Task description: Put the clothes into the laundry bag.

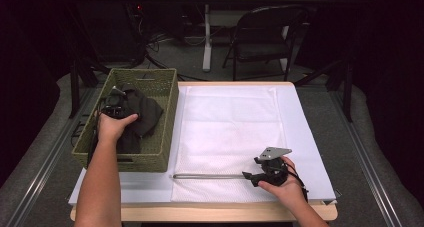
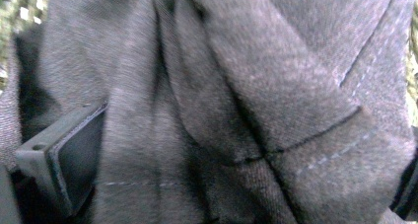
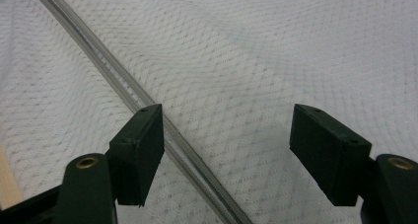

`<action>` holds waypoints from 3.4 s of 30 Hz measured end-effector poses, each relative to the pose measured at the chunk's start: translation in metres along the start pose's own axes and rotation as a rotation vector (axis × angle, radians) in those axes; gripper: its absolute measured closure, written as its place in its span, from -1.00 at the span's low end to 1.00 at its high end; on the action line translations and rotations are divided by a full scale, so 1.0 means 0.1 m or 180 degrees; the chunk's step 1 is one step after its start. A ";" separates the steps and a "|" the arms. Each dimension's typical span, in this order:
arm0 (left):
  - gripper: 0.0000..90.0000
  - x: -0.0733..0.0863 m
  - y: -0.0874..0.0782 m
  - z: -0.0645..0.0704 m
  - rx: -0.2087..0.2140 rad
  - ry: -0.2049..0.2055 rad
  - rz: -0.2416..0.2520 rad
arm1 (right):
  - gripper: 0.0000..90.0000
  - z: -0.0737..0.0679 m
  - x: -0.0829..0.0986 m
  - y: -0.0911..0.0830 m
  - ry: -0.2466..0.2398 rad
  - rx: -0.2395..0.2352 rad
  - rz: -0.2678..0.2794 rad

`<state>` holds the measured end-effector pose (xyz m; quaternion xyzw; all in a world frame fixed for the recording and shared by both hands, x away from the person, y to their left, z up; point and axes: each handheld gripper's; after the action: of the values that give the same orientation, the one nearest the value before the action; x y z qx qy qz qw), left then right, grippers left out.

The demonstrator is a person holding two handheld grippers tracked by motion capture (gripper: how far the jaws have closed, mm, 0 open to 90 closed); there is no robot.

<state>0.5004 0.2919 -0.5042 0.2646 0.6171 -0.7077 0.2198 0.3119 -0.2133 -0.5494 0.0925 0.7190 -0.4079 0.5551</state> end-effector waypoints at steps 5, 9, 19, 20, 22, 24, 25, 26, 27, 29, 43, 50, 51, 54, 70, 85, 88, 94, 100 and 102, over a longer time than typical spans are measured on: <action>-1.00 0.03 0.07 0.02 0.0052 -0.0009 -0.0123 | -0.36 0.00 0.00 0.00 -0.0005 -0.0011 -0.0008; -0.89 0.04 0.09 0.04 0.0003 0.0022 -0.0155 | -0.36 0.00 0.00 0.00 -0.0012 -0.0017 -0.0016; -0.35 0.04 0.07 0.05 0.0112 0.0072 -0.0087 | -0.36 0.00 0.00 0.01 -0.0031 -0.0038 -0.0023; -0.33 0.04 0.07 0.04 0.0110 0.0052 -0.0085 | -0.36 -0.01 0.00 0.01 -0.0024 -0.0036 -0.0026; -0.32 0.04 0.07 0.05 0.0110 0.0073 -0.0082 | -0.36 -0.01 0.00 0.01 -0.0025 -0.0031 -0.0031; -0.22 0.05 0.07 0.03 0.0186 0.0111 -0.0068 | -0.36 -0.01 0.00 0.01 -0.0023 -0.0030 -0.0030; -0.16 0.05 0.07 0.02 0.0205 0.0092 -0.0049 | -0.36 -0.01 0.00 0.01 -0.0024 -0.0031 -0.0030; -0.08 0.06 0.06 0.02 0.0214 0.0069 -0.0015 | -0.36 -0.01 0.00 0.01 -0.0024 -0.0032 -0.0031; -0.01 0.06 0.06 0.01 0.0220 0.0063 -0.0004 | -0.36 -0.01 0.00 0.01 -0.0007 -0.0030 -0.0037; 0.12 0.07 0.04 0.01 0.0252 0.0048 0.0001 | -0.35 -0.01 0.00 0.01 -0.0007 -0.0036 -0.0038; 0.44 0.05 -0.15 0.31 0.0243 0.0088 -0.0144 | -0.34 0.00 0.01 0.02 0.0005 -0.0043 -0.0043; 0.42 0.11 -0.22 0.43 0.0332 0.0069 -0.0223 | -0.34 0.00 0.01 0.01 0.0019 -0.0044 -0.0028; 0.38 0.11 -0.22 0.45 0.0297 0.0118 -0.0215 | -0.34 0.00 0.01 0.01 0.0020 -0.0047 -0.0034; 0.14 0.10 -0.21 0.44 0.0172 0.0185 -0.0188 | -0.34 0.00 0.02 0.02 0.0018 -0.0044 -0.0044; -0.29 0.01 -0.23 0.36 0.0234 0.0171 -0.0408 | -0.34 0.01 0.02 0.02 0.0040 -0.0052 -0.0055; -1.00 -0.17 -0.16 0.21 0.0095 0.0558 -0.0408 | -0.34 0.01 0.03 0.03 0.0031 -0.0055 -0.0077; -1.00 -0.14 -0.10 0.14 0.0244 0.0410 -0.0361 | -0.34 0.01 0.04 0.03 0.0032 -0.0064 -0.0085; -1.00 -0.10 -0.01 0.11 0.0341 0.0341 -0.0308 | -0.34 0.01 0.04 0.03 0.0030 -0.0061 -0.0079; -1.00 -0.08 0.06 0.10 0.0457 0.0409 -0.0245 | -0.34 0.01 0.04 0.04 0.0019 -0.0065 -0.0087; -1.00 -0.07 0.09 0.10 0.0453 0.0456 -0.0209 | -0.34 0.01 0.04 0.04 0.0015 -0.0065 -0.0087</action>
<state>0.5100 0.2806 -0.5055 0.3091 0.5877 -0.7359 0.1325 0.3132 -0.2126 -0.5545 0.0779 0.7255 -0.4079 0.5487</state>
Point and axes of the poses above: each handheld gripper's, and its own axes: y roughly forward along the jaws, x roughly out of its underside, z roughly to its right, and after that the axes turned 13 degrees about z, right-handed
